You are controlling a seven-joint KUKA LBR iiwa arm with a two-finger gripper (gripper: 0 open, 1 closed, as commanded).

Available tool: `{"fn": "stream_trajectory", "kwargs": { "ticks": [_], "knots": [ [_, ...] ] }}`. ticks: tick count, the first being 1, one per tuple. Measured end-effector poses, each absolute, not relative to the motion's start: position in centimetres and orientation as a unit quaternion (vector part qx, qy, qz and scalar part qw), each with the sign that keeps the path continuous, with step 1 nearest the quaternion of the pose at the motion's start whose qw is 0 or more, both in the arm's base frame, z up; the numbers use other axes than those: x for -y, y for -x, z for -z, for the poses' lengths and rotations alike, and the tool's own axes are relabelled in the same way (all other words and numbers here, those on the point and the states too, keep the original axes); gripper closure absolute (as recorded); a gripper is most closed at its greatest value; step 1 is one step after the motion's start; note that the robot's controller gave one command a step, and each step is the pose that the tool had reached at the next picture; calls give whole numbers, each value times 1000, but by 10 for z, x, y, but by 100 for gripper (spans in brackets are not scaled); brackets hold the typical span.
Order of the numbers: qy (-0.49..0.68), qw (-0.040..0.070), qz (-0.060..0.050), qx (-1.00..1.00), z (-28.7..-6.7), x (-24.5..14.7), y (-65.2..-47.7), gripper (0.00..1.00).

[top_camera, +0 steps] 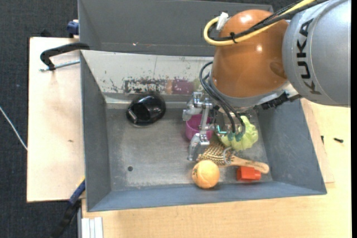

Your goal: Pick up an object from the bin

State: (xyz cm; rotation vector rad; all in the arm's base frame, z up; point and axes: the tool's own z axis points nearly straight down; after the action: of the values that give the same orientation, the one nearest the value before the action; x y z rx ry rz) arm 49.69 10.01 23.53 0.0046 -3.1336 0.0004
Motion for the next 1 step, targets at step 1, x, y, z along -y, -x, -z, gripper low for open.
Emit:
{"fn": "stream_trajectory", "kwargs": {
  "ticks": [1],
  "knots": [
    [0, 0, 0, 1000, -239, -99, -498, 0]
  ]
}}
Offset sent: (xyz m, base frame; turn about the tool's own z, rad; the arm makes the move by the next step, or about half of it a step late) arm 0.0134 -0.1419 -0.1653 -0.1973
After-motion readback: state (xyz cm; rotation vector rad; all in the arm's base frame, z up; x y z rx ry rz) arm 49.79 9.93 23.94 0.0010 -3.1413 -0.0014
